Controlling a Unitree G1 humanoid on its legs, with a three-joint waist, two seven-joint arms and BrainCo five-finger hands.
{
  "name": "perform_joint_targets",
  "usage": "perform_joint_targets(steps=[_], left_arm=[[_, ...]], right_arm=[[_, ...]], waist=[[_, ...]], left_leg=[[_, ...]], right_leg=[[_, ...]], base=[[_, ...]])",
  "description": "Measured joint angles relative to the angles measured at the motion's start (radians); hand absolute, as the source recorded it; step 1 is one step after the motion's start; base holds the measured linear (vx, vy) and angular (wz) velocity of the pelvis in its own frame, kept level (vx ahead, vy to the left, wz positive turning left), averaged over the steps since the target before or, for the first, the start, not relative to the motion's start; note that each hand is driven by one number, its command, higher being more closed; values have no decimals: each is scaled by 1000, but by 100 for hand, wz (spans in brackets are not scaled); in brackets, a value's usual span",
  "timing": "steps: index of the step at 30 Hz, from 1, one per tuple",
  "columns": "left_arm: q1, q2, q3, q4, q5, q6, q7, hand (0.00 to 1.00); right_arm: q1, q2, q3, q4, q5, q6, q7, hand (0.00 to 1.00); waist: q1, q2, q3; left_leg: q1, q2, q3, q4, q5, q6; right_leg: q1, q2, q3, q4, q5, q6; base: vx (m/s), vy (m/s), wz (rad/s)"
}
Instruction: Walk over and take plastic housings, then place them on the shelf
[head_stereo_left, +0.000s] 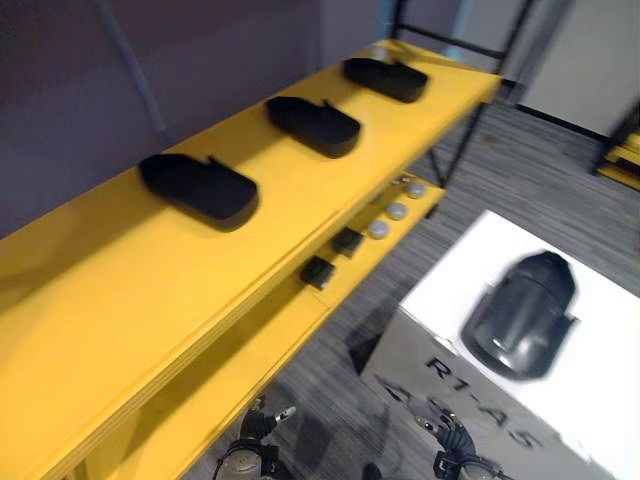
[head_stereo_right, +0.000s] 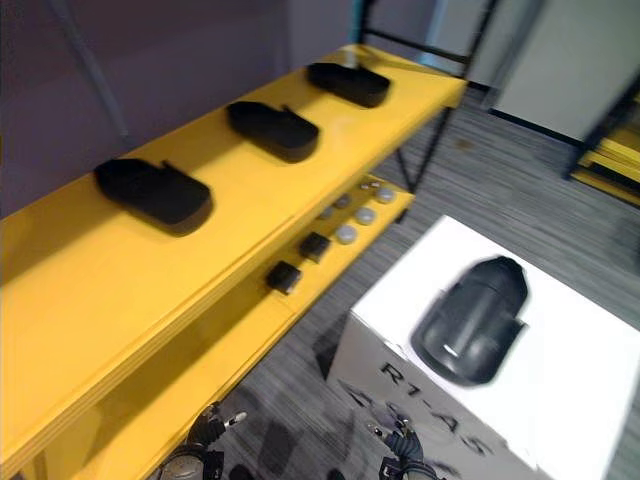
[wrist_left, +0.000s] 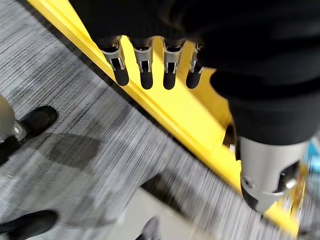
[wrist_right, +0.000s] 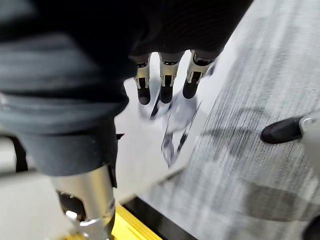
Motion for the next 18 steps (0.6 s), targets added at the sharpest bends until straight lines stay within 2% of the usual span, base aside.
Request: perform_joint_targets(steps=[1, 2, 3, 4, 5, 6, 7, 8, 9, 10, 11, 12, 13, 14, 15, 16, 17, 18], left_arm=[[-1, 1, -5, -4, 0, 0, 0, 0], [-2, 9, -2, 0, -1, 6, 1, 0], [-2, 10, -2, 0, -1, 7, 0, 0], [0, 9, -1, 2, -1, 7, 0, 0], [1, 9, 2, 7, 0, 7, 0, 0], [-2, 18, 2, 21, 0, 7, 0, 0], [-3, 22, 2, 24, 0, 7, 0, 0], [-3, 24, 2, 26, 0, 7, 0, 0], [0, 17, 2, 27, 0, 7, 0, 0], [2, 15, 3, 27, -1, 7, 0, 0], [4, 12, 3, 39, -1, 8, 1, 0], [4, -1, 2, 55, -2, 10, 1, 0], [7, -5, 2, 57, -3, 10, 1, 0], [7, -5, 3, 53, -3, 8, 2, 0], [6, -5, 3, 53, -4, 6, 4, 0], [4, -4, 3, 54, -11, 3, 5, 0], [0, -5, 3, 56, -27, 2, 5, 0], [2, 0, 5, 59, -36, 1, 5, 0]], right_arm=[[-1, 3, 6, 1, -8, 0, -7, 0], [-1, 5, 23, 0, -13, 0, -9, 0], [2, 6, 27, 0, -19, 0, -11, 0], [8, 6, 40, 2, -22, 0, -12, 0], [12, 10, 50, 4, -22, 1, -13, 0], [21, 18, 65, 4, -22, 1, -14, 0], [26, 20, 69, 5, -21, 1, -14, 0], [44, 16, 74, 5, -20, 0, -15, 0], [53, 12, 76, 13, -15, 1, -16, 0], [55, 13, 71, 16, -14, 1, -16, 0], [54, 19, 56, 14, -12, 0, -17, 0], [48, 11, 55, 18, -9, 1, -17, 0], [45, 5, 54, 25, -9, 1, -17, 0], [42, 1, 43, 41, -9, 1, -17, 0], [47, 2, 34, 42, -9, 1, -17, 0], [53, 0, 29, 48, -9, 1, -17, 0], [58, -1, 17, 53, -9, 1, -17, 0], [59, -1, 7, 59, -9, 1, -18, 0]], waist=[[2, -7, 0], [-5, -9, 12], [-14, -6, 16], [-11, 0, 15], [-4, 9, 18], [-5, 24, 16], [-12, 22, 16], [-18, 24, 18], [-10, 28, 20], [-7, 29, 21], [1, 24, 38], [4, 18, 51], [13, 17, 58], [17, 20, 63], [17, 24, 62], [15, 34, 63], [15, 49, 69], [19, 55, 62]], left_leg=[[35, -11, 67, -3, -9, -11], [74, -18, 107, 5, -18, -25], [85, -20, 111, 13, -31, -45], [91, -7, 103, 27, -57, -70], [95, 14, 94, 57, -79, -81], [91, 85, 110, 145, -103, -80], [92, 113, 121, 187, -120, -87], [96, 169, 126, 267, -146, -105], [97, 212, 104, 334, -137, -86], [93, 229, 82, 369, -134, -83], [40, 257, -78, 486, -138, -60], [17, 183, -268, 470, -176, -92], [15, 134, -354, 446, -192, -108], [6, 37, -512, 387, -205, -128], [4, -5, -584, 347, -206, -130], [6, -67, -694, 265, -201, -122], [3, -84, -730, 212, -154, -63], [21, -81, -704, 206, -144, -35]], right_leg=[[-13, -97, -204, 93, -6, -6], [0, -107, -211, 91, 4, 20], [5, -90, -186, 70, 17, 27], [11, -58, -149, 26, 36, 27], [26, -21, -115, -16, 40, 26], [41, 29, -86, -35, 40, 25], [40, 39, -82, -33, 40, 24], [39, 68, -59, -32, 40, 15], [41, 99, -28, -31, 33, -2], [42, 112, -9, -31, 34, -7], [61, 132, 39, -34, 34, -24], [73, 133, 94, -39, 38, -28], [77, 132, 126, -39, 38, -29], [88, 131, 165, -43, 46, -33], [92, 132, 185, -44, 48, -32], [98, 139, 213, -45, 49, -18], [102, 158, 241, -45, 44, -2], [107, 165, 268, -45, 44, 5]], base=[[-147, 21, -144], [-123, 21, -140], [-95, -15, -117], [-84, -52, -112], [-69, -112, -156], [-28, -135, -126], [0, -136, -100], [34, -125, -69], [56, -141, -73], [120, -188, -101], [114, -167, -114], [99, -114, -127], [92, 21, -128], [70, 53, -101], [125, 99, -104], [74, 101, -83], [84, 133, -99], [61, 123, -77]])
